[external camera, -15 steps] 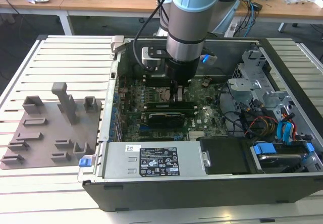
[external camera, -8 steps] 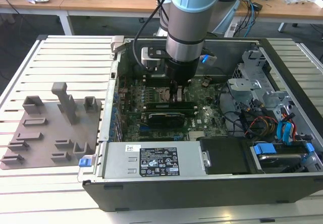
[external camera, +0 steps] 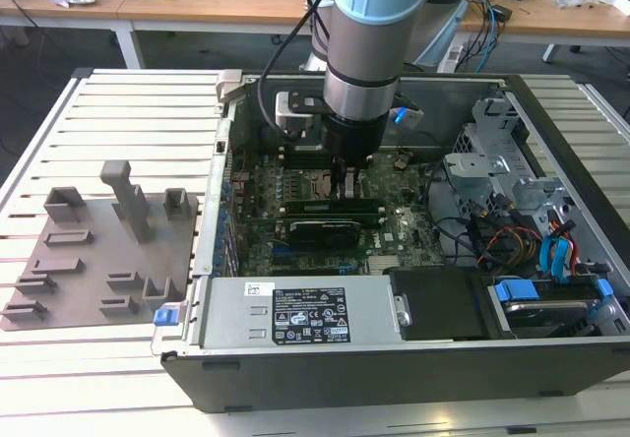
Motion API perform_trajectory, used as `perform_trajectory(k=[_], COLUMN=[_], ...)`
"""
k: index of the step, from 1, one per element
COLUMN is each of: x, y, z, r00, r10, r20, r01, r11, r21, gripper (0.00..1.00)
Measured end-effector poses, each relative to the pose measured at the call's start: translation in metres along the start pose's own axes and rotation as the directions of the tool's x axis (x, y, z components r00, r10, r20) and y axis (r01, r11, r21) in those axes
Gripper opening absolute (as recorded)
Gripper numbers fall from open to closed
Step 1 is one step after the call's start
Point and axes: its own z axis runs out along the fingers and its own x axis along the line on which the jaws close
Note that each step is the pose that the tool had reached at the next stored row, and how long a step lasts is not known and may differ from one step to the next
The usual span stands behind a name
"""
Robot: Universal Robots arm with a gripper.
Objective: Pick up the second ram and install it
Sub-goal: 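Insert the second ram into the second slot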
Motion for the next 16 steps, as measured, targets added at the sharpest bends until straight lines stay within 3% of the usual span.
perform_trajectory(k=[10, 13, 14, 16], x=[0.0001, 0.0001, 0.0, -0.0044], y=[-0.0009, -0.0009, -0.0009, -0.0001], z=[0.0058, 0.0055, 0.0031, -0.0207], r00=[1.0, 1.0, 1.0, 1.0], r10=[0.0, 0.0, 0.0, 0.0], r20=[0.0004, 0.0, 0.0001, -0.0004], r01=[0.0, 0.0, 0.0, 0.0], r11=[1.0, 1.0, 1.0, 1.0], r21=[-0.0034, -0.0032, -0.0032, -0.0025], gripper=[0.13, 0.21, 0.21, 0.21])
